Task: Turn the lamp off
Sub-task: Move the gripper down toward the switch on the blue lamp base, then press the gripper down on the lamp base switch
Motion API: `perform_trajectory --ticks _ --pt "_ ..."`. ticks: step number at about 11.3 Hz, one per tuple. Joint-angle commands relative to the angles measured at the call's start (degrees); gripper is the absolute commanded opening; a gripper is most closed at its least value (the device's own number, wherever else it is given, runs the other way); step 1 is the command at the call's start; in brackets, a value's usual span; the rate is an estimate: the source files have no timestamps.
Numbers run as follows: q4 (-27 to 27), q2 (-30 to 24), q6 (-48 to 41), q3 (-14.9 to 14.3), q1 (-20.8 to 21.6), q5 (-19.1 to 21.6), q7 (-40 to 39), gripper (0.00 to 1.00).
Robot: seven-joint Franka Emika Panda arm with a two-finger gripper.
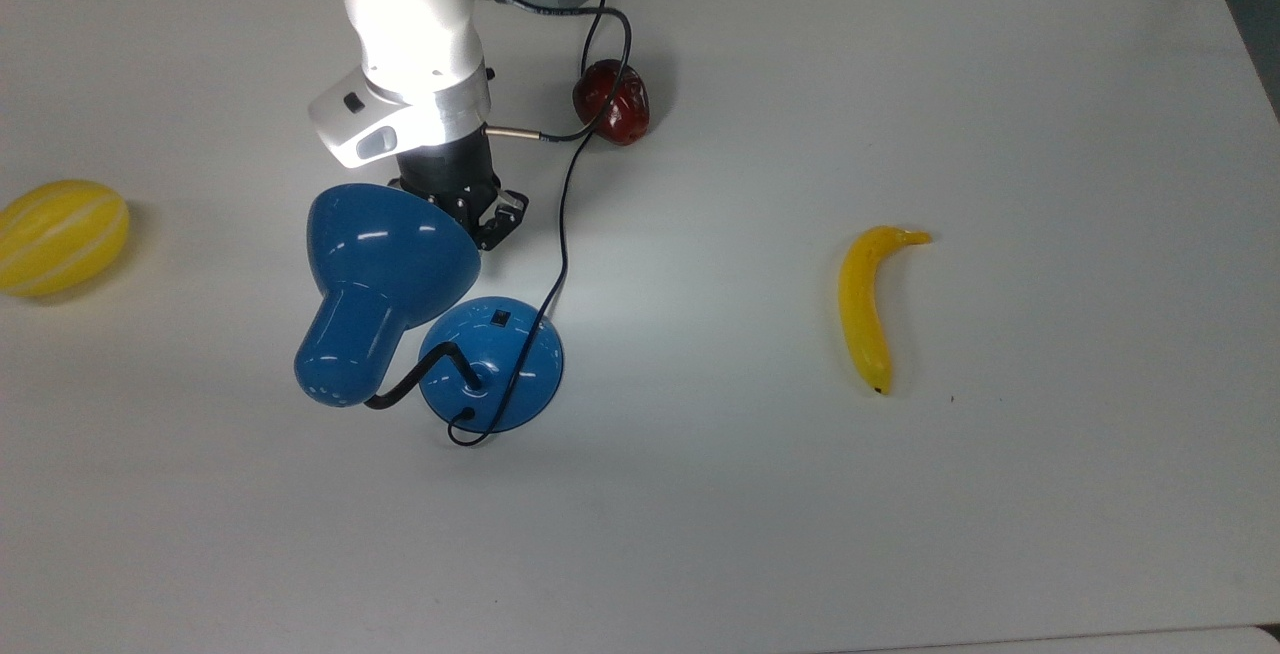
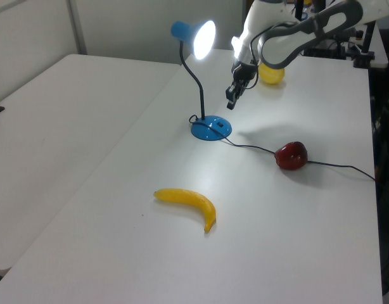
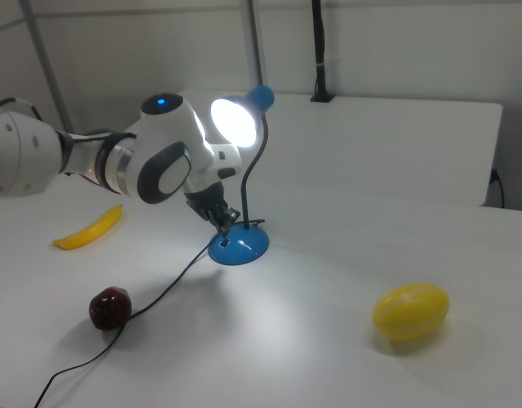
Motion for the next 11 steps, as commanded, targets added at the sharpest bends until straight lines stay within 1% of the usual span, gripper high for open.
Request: perform_trajectory --ticks 1,3,8,11 --pt "3.13 4.00 1.24 -0.24 0.56 0.90 -0.10 0.00" --pt "3.22 5.14 1.33 0.46 0.56 0.81 -0.19 0.00" --pt "3.92 7.43 1.41 0.90 0.56 0.29 -0.19 0.00" --pt "3.93 7.43 1.33 0.90 0.99 0.28 -0.19 0.00"
